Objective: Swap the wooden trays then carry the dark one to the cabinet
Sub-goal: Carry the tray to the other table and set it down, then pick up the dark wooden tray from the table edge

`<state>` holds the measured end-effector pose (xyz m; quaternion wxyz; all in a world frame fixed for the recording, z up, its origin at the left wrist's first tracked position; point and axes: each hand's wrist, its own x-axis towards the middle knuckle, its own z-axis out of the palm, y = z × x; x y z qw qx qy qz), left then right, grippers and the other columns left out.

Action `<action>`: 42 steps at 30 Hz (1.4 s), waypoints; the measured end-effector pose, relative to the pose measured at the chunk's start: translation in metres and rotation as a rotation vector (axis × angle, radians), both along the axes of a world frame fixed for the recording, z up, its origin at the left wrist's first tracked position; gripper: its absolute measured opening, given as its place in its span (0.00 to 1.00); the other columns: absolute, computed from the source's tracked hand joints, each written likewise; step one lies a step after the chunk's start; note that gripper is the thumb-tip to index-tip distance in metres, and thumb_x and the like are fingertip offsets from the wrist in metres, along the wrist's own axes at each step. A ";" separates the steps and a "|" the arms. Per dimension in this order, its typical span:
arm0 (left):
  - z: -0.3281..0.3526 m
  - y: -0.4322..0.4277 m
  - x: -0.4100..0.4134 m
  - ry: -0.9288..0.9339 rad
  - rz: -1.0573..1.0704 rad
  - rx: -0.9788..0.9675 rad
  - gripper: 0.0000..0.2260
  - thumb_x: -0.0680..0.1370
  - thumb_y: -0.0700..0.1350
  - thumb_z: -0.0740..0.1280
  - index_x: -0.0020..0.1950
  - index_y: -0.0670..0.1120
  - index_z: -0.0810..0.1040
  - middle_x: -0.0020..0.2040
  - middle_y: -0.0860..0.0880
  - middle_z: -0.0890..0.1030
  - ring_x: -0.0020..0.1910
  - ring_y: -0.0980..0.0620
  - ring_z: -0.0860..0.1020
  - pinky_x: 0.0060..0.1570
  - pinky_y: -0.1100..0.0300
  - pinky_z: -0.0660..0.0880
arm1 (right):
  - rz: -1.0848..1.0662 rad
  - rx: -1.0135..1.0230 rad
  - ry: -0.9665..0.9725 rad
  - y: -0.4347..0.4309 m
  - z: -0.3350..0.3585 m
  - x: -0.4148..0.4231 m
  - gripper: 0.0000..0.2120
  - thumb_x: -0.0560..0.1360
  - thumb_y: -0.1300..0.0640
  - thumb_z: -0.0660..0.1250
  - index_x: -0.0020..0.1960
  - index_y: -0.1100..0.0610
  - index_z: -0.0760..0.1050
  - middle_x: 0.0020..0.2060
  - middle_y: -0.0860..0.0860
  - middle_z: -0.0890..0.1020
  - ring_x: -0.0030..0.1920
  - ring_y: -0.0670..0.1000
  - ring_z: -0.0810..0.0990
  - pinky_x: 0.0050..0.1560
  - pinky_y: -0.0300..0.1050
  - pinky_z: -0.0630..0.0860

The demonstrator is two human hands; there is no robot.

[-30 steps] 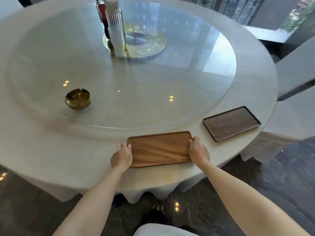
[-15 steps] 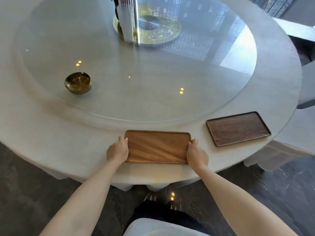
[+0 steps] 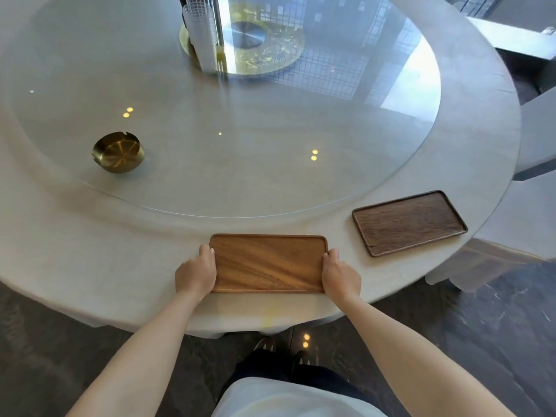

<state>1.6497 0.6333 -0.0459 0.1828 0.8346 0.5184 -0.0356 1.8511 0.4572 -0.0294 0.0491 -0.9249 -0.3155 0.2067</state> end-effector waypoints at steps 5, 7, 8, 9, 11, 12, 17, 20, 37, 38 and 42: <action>0.012 0.002 -0.001 -0.139 0.212 0.023 0.13 0.82 0.44 0.50 0.44 0.39 0.67 0.38 0.34 0.79 0.35 0.40 0.75 0.35 0.55 0.66 | 0.004 0.034 -0.039 -0.002 0.004 0.013 0.14 0.82 0.51 0.46 0.49 0.59 0.65 0.41 0.58 0.82 0.43 0.61 0.82 0.36 0.46 0.67; 0.022 0.001 0.007 -0.199 0.253 0.077 0.12 0.82 0.43 0.51 0.44 0.37 0.67 0.40 0.31 0.80 0.39 0.33 0.78 0.37 0.51 0.68 | -0.010 0.061 -0.072 -0.003 0.011 0.026 0.15 0.82 0.52 0.47 0.53 0.61 0.67 0.40 0.58 0.81 0.44 0.61 0.82 0.36 0.45 0.67; 0.029 -0.001 0.015 -0.219 0.253 0.096 0.14 0.81 0.44 0.51 0.46 0.35 0.69 0.42 0.29 0.81 0.42 0.31 0.78 0.38 0.49 0.71 | -0.018 0.074 -0.088 -0.004 0.014 0.035 0.15 0.82 0.53 0.47 0.55 0.62 0.67 0.41 0.59 0.82 0.45 0.62 0.82 0.36 0.45 0.67; 0.035 -0.003 0.026 -0.238 0.241 0.115 0.17 0.81 0.46 0.50 0.48 0.34 0.70 0.44 0.29 0.81 0.43 0.29 0.79 0.40 0.47 0.73 | -0.035 0.093 -0.100 -0.004 0.019 0.045 0.16 0.82 0.53 0.47 0.56 0.62 0.67 0.43 0.60 0.83 0.46 0.62 0.82 0.37 0.45 0.67; 0.046 -0.009 0.053 -0.270 0.202 0.125 0.19 0.79 0.48 0.50 0.51 0.33 0.72 0.46 0.29 0.81 0.45 0.29 0.79 0.43 0.45 0.74 | -0.091 0.142 -0.104 -0.006 0.029 0.067 0.16 0.82 0.53 0.47 0.56 0.63 0.67 0.46 0.62 0.83 0.49 0.64 0.82 0.39 0.47 0.68; 0.052 -0.014 0.068 -0.282 0.183 0.113 0.17 0.80 0.47 0.52 0.52 0.33 0.72 0.47 0.29 0.81 0.47 0.29 0.79 0.44 0.45 0.74 | -0.124 0.171 -0.096 -0.007 0.034 0.079 0.17 0.82 0.53 0.46 0.56 0.63 0.67 0.47 0.63 0.83 0.50 0.65 0.81 0.40 0.49 0.68; 0.069 -0.055 0.154 -0.300 0.110 0.013 0.14 0.81 0.46 0.53 0.55 0.37 0.70 0.51 0.33 0.81 0.51 0.33 0.78 0.47 0.47 0.72 | -0.172 0.260 -0.048 -0.029 0.053 0.150 0.17 0.81 0.51 0.48 0.58 0.63 0.66 0.52 0.63 0.81 0.53 0.65 0.78 0.48 0.53 0.71; 0.071 -0.088 0.202 -0.274 0.112 -0.061 0.13 0.81 0.49 0.52 0.52 0.40 0.68 0.53 0.35 0.81 0.53 0.35 0.78 0.49 0.49 0.72 | -0.225 0.314 0.029 -0.054 0.060 0.198 0.19 0.81 0.49 0.49 0.61 0.63 0.65 0.58 0.60 0.78 0.57 0.64 0.76 0.51 0.53 0.70; 0.024 -0.164 0.299 0.165 0.153 -0.295 0.26 0.80 0.58 0.48 0.65 0.39 0.68 0.64 0.39 0.76 0.62 0.40 0.74 0.58 0.51 0.71 | -0.268 0.138 0.211 -0.122 0.028 0.305 0.20 0.81 0.51 0.53 0.63 0.65 0.66 0.61 0.61 0.74 0.60 0.61 0.74 0.55 0.52 0.72; 0.024 -0.165 0.300 0.164 0.166 -0.296 0.26 0.80 0.58 0.48 0.65 0.39 0.68 0.64 0.39 0.76 0.63 0.40 0.74 0.58 0.51 0.71 | -0.292 0.145 0.234 -0.122 0.025 0.306 0.20 0.80 0.51 0.54 0.62 0.65 0.67 0.60 0.61 0.75 0.59 0.61 0.75 0.54 0.52 0.73; 0.027 -0.167 0.303 0.131 0.207 -0.283 0.25 0.81 0.57 0.48 0.65 0.39 0.67 0.64 0.38 0.75 0.63 0.39 0.74 0.59 0.51 0.71 | -0.316 0.164 0.284 -0.121 0.019 0.309 0.19 0.81 0.51 0.54 0.60 0.66 0.68 0.58 0.62 0.76 0.56 0.62 0.76 0.49 0.51 0.72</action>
